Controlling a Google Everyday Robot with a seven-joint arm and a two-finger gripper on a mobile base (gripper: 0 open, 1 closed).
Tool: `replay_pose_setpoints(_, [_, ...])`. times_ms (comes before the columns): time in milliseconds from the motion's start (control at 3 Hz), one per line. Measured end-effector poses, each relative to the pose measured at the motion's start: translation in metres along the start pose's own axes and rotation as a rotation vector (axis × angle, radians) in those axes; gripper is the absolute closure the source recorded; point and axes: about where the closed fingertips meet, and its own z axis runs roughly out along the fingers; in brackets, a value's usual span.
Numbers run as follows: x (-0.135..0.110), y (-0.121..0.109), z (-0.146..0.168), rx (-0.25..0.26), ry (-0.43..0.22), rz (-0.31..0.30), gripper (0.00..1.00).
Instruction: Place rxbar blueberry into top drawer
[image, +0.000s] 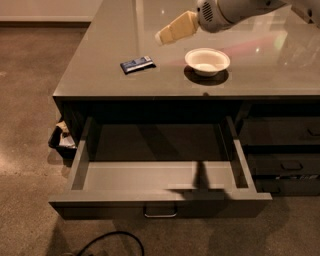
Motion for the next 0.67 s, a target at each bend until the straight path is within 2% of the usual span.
replay_pose_setpoints(333, [-0.008, -0.005, 0.034, 0.015, -0.014, 0.039, 0.00])
replay_pose_setpoints(667, [-0.024, -0.008, 0.087, 0.035, -0.017, 0.062, 0.00])
